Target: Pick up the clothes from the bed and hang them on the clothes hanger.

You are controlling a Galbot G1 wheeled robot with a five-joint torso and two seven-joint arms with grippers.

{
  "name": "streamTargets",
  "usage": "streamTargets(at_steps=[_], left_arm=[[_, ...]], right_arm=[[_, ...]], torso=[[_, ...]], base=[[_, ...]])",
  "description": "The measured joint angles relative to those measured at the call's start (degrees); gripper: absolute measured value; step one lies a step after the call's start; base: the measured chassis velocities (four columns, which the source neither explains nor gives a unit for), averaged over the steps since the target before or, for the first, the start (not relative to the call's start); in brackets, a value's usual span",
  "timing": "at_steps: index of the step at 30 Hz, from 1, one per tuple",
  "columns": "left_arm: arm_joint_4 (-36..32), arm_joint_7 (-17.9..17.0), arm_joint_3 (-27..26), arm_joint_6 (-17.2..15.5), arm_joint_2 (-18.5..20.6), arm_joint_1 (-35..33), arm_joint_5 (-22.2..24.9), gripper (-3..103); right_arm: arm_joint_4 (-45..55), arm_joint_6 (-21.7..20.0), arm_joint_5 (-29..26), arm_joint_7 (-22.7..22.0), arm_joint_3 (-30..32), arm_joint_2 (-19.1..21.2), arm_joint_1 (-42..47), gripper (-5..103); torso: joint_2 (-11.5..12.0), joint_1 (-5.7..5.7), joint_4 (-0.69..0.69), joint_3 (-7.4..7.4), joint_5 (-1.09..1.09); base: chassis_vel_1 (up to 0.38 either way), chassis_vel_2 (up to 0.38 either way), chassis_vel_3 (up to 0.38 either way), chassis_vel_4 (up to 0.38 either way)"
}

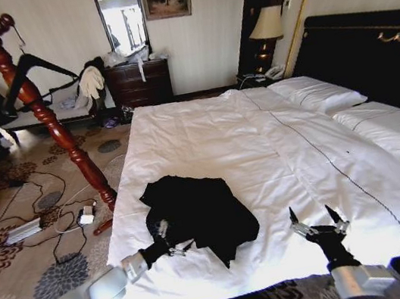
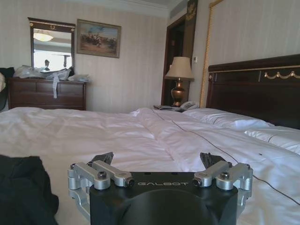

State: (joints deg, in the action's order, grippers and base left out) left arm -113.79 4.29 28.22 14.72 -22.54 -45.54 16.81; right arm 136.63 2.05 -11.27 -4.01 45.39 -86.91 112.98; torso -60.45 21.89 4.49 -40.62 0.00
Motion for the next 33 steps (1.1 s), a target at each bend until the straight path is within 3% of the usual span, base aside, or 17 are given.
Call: streamTargets(at_steps=[1, 2, 5, 10, 15, 22, 27, 29, 33], left_arm=[[0.81, 2.58, 10.11, 1.27, 1.73, 6.66, -3.0, 100], [0.97, 3.12, 12.04, 2.21, 2.0, 8.04, -4.71, 100], [0.96, 3.5, 14.76, 3.53, 1.61, 10.44, -7.8, 100], [2.06, 3.09, 18.76, 6.53, -3.81, 17.6, -17.36, 100], [3.28, 3.8, 26.3, 6.38, -8.11, 25.55, -18.57, 100], [3.84, 6.48, 31.08, 8.63, -9.6, 30.14, -22.67, 100], [5.08, 8.14, 34.9, 12.22, -9.78, 35.69, -28.13, 100], [7.22, 8.32, 35.49, 13.72, -11.74, 37.55, -31.88, 100], [9.74, 8.54, 36.92, 14.33, -14.93, 39.56, -34.86, 100]], right_arm=[[0.65, -0.9, -2.0, -0.31, 1.7, 0.15, -0.27, 100], [0.64, -1.06, -2.53, -0.46, 1.99, 0.16, -0.32, 100], [0.6, -1.23, -2.88, -0.61, 2.24, 0.2, -0.39, 100], [0.44, -1.33, -2.94, -0.65, 2.24, 0.42, -0.13, 100], [0.29, -1.5, -3.08, -0.78, 2.75, 0.29, -0.2, 100], [0.14, -1.66, -2.87, -0.96, 3.11, -0.99, -0.82, 100], [0.14, -1.56, -2.59, -0.98, 3.2, -1.46, -0.94, 100], [0.14, -1.39, -2.79, -0.99, 3.61, -1.34, -0.96, 100], [0.09, -1.14, -2.92, -1.01, 4.24, -0.87, -0.72, 100]], torso=[[0.0, 0.0, -0.05, 0.01, 0.0], [0.0, -0.01, -0.05, 0.01, 0.0], [0.0, -0.01, -0.05, 0.01, 0.01], [0.0, 0.0, 0.0, 0.01, -0.01], [0.0, -0.01, -0.01, 0.01, 0.01], [0.0, 0.0, -0.03, 0.01, 0.0], [-0.01, -0.02, -0.05, 0.01, 0.02], [-0.01, -0.01, -0.03, 0.01, 0.0], [-0.01, -0.01, -0.02, 0.01, 0.0]], base=[[0.0, 0.0, 0.0, 0.0], [0.0, 0.0, 0.0, 0.0], [0.0, 0.0, 0.0, 0.0], [0.0, 0.0, 0.0, 0.0], [0.0, 0.0, 0.0, 0.0], [0.0, 0.0, 0.0, 0.0], [0.0, 0.0, 0.0, 0.0], [0.0, 0.0, 0.0, 0.0], [0.0, 0.0, 0.0, 0.0]])
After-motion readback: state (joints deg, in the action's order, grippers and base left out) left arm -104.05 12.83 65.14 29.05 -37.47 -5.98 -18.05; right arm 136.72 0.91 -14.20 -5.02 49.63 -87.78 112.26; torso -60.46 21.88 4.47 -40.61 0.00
